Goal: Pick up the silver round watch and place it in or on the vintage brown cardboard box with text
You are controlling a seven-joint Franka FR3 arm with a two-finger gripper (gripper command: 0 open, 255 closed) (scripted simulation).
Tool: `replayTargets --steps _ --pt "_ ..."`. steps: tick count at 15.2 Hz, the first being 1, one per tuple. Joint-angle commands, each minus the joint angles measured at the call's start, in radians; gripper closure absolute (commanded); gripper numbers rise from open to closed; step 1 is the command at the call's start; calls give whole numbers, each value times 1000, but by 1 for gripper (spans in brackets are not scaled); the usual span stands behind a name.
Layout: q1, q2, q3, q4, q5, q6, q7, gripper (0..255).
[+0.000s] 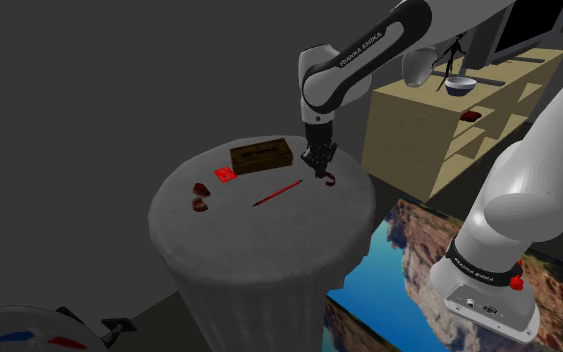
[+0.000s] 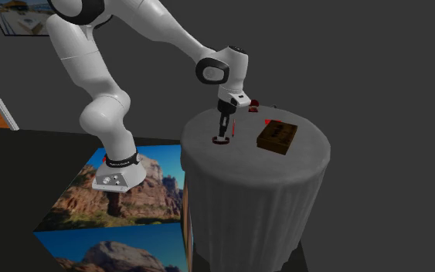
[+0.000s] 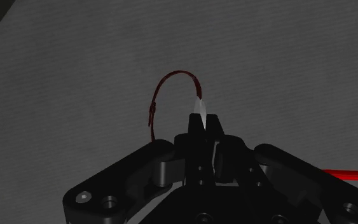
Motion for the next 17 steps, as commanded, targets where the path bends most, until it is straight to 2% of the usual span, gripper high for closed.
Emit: replayTargets --steps 1,17 --pt "0 0 0 0 0 0 0 255" --pt "-2 -102 -3 125 -8 -228 16 255"
